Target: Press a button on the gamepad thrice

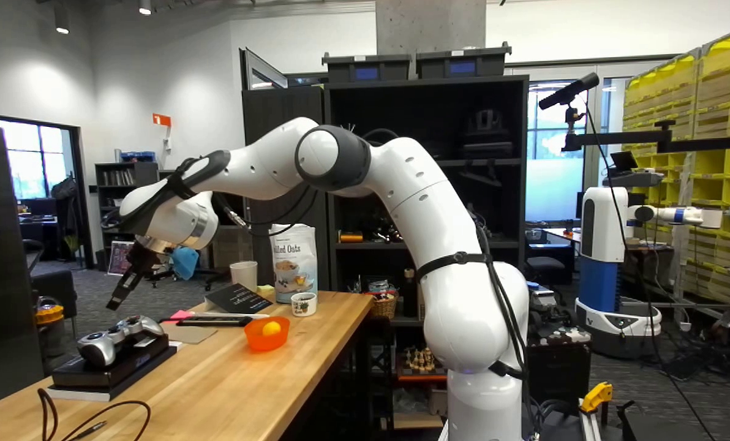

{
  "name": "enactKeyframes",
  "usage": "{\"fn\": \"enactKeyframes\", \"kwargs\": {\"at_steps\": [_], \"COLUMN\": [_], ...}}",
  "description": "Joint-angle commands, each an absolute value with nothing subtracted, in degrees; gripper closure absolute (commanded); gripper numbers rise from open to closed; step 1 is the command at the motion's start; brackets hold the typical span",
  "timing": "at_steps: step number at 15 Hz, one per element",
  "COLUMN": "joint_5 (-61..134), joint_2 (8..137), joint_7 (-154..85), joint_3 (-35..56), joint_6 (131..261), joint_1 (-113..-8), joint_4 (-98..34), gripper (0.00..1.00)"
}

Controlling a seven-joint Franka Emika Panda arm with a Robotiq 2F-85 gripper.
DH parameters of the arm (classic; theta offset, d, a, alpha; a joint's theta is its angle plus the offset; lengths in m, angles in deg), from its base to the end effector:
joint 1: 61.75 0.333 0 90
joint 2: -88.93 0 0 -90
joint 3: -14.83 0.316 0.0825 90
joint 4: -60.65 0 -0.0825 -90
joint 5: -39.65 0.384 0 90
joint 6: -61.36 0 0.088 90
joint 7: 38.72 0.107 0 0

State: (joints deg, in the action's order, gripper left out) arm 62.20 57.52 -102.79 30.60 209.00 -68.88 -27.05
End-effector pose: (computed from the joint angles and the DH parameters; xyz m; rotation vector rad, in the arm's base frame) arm 0.7346 0.0660 0.4027 -2.5629 -1.2562 -0.9373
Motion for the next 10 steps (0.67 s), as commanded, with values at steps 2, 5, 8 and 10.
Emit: {"fn": "enactKeyframes", "kwargs": {"at_steps": [2,5,8,10], "joint_5": [61.54,61.38,61.33,61.20], "joint_2": [57.11,57.03,57.00,56.89], "joint_7": [-103.37,-103.10,-102.92,-102.72], "joint_3": [30.49,30.20,29.98,29.74], "joint_6": [210.29,210.59,210.88,211.04], "joint_1": [-69.46,-69.48,-69.54,-69.62], "joint_4": [-26.42,-26.55,-26.88,-27.01], "gripper": [1.00,1.00,1.00,1.00]}}
